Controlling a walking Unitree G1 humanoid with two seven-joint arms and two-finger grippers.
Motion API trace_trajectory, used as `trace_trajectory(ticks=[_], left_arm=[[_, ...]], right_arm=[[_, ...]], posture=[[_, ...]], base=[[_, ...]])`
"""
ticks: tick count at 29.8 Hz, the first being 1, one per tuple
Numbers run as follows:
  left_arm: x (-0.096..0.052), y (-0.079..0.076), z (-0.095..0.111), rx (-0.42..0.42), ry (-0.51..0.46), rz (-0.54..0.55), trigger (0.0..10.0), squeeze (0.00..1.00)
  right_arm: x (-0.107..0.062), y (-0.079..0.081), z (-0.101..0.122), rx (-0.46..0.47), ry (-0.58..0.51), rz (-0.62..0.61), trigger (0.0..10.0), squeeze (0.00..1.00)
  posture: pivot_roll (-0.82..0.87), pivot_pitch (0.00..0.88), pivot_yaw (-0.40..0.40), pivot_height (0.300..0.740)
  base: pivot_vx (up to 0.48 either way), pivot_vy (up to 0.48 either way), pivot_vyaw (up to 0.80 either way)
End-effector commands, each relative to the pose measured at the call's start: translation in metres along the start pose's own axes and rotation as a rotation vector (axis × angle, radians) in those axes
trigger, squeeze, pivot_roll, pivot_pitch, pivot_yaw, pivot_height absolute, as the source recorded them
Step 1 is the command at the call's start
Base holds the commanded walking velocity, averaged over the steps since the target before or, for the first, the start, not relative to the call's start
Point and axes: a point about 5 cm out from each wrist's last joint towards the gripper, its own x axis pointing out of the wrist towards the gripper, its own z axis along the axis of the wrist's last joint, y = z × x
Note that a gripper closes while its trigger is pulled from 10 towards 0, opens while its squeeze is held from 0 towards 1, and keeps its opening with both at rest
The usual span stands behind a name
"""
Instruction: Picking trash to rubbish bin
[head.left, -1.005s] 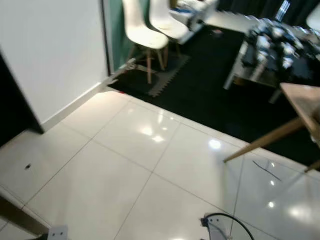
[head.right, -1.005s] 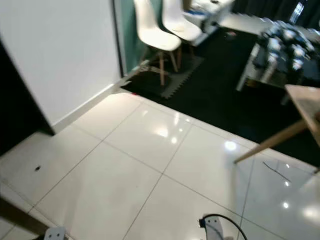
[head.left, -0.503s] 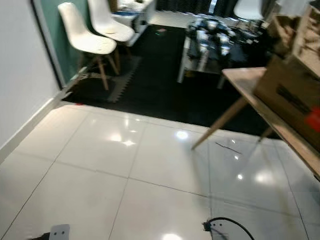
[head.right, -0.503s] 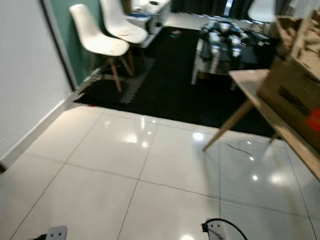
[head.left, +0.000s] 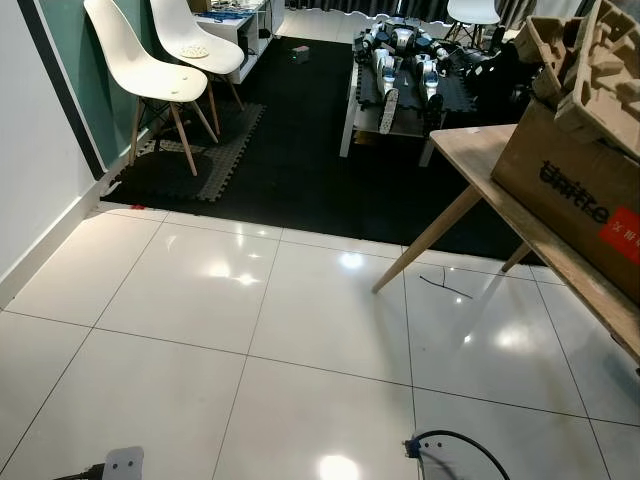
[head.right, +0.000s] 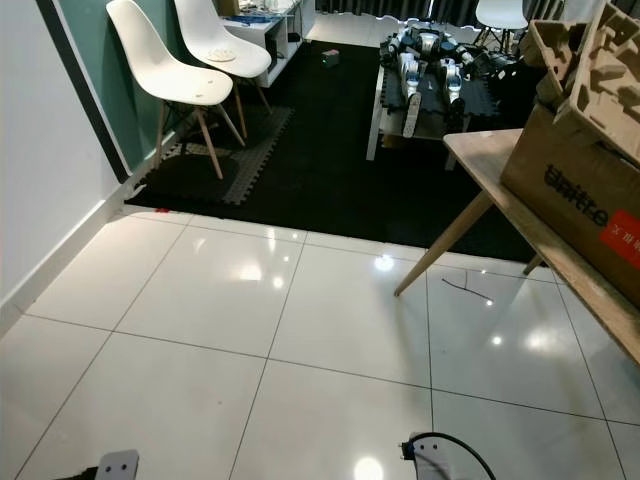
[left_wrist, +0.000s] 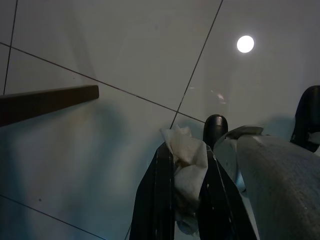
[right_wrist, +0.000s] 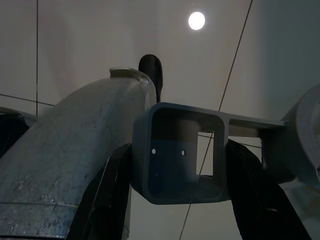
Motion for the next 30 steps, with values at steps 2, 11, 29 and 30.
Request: trace_trajectory(ticks=[2, 11, 29, 30], left_arm=[[-0.0006, -0.0038, -0.0082, 0.005, 0.034, -0.012, 10.0, 0.0], [-0.0007, -0.0048, -0.0096, 0.009, 0.039, -0.02, 10.0, 0.0], [-0.0013, -0.0065, -0.0128, 0.008, 0.043, -0.031, 10.0, 0.0], [-0.0012, -0.0067, -0.0127, 0.009, 0.043, -0.031, 10.0, 0.0]], right_arm=[[-0.0005, -0.0004, -0.0068, 0.004, 0.019, 0.0, 10.0, 0.0], [-0.0003, 0.0012, -0.0069, -0.012, 0.024, 0.004, 10.0, 0.0], [-0.0004, 0.0005, -0.0068, -0.004, 0.017, 0.006, 10.0, 0.0], [-0.0004, 0.0004, -0.0068, -0.004, 0.018, 0.006, 10.0, 0.0]], posture=[[0.11, 0.081, -0.015, 0.74], [0.12, 0.081, -0.018, 0.74], [0.12, 0.083, -0.023, 0.74], [0.12, 0.081, -0.023, 0.74]], base=[[0.307, 0.0, 0.0], [0.326, 0.0, 0.0], [0.331, 0.0, 0.0], [0.307, 0.0, 0.0]])
